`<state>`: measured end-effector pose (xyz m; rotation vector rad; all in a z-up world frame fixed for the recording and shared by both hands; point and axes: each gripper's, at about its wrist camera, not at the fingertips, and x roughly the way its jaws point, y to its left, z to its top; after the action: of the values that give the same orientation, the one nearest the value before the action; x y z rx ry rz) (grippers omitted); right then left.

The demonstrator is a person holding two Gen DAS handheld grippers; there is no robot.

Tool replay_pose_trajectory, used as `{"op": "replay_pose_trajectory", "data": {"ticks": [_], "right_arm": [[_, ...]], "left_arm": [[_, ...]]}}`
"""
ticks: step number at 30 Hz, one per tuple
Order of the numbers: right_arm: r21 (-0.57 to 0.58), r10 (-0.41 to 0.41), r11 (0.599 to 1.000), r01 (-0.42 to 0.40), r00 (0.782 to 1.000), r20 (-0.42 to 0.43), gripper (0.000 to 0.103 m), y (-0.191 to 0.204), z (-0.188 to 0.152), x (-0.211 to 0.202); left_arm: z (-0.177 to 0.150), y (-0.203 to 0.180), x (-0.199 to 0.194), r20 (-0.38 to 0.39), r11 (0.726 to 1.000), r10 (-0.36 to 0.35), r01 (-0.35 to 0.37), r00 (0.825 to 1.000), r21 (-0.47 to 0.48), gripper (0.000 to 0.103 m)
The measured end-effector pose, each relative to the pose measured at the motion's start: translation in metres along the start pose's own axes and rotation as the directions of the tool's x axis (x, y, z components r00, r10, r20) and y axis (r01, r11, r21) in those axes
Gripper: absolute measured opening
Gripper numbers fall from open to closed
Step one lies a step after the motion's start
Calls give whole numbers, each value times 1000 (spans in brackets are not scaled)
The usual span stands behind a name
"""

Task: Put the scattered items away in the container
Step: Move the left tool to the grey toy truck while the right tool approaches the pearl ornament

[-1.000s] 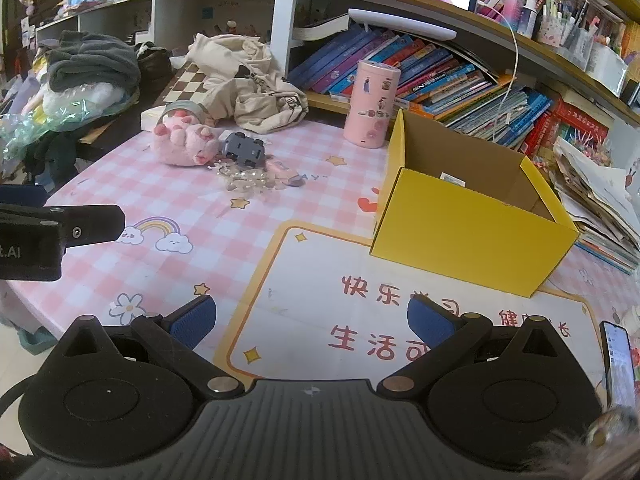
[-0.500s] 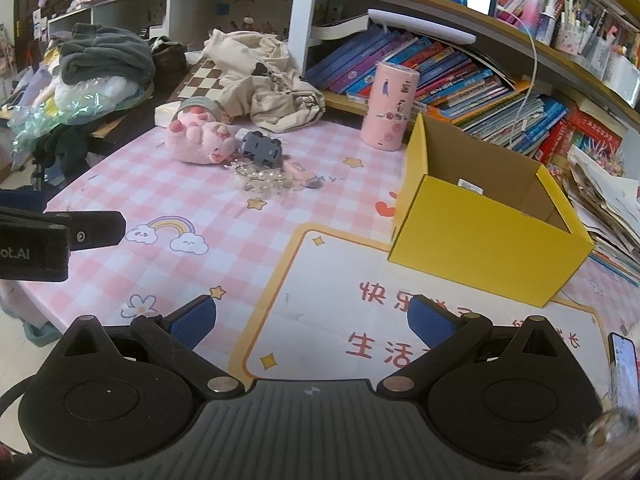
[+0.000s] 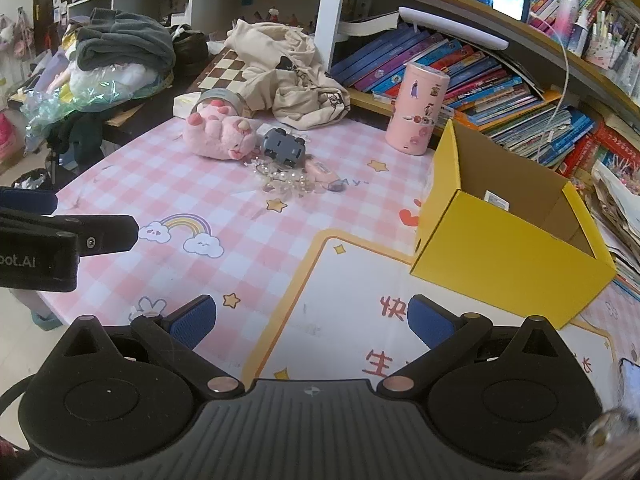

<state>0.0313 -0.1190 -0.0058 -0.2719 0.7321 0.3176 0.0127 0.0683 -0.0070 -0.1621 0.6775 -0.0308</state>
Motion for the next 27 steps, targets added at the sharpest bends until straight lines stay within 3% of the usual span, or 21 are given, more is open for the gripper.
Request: {"op": "replay_pose_trajectory", "data": {"ticks": [8, 17, 23, 27], "right_arm": [[-56, 53, 997, -55, 998, -29, 103, 4, 14, 28], [-99, 121, 987, -126, 991, -59, 103, -4, 28, 61], [-60, 171, 983, -175, 983, -69, 102, -15, 43, 90], [-16, 188, 982, -189, 980, -70, 101, -23, 57, 112]], "left_arm": [[8, 11, 20, -25, 997, 42, -44, 999, -56, 103], [22, 10, 57, -62, 996, 41, -46, 997, -73, 103], [38, 15, 83, -97, 994, 71, -79, 993, -80, 103], [47, 14, 99, -91, 994, 104, -107, 990, -27, 103]]}}
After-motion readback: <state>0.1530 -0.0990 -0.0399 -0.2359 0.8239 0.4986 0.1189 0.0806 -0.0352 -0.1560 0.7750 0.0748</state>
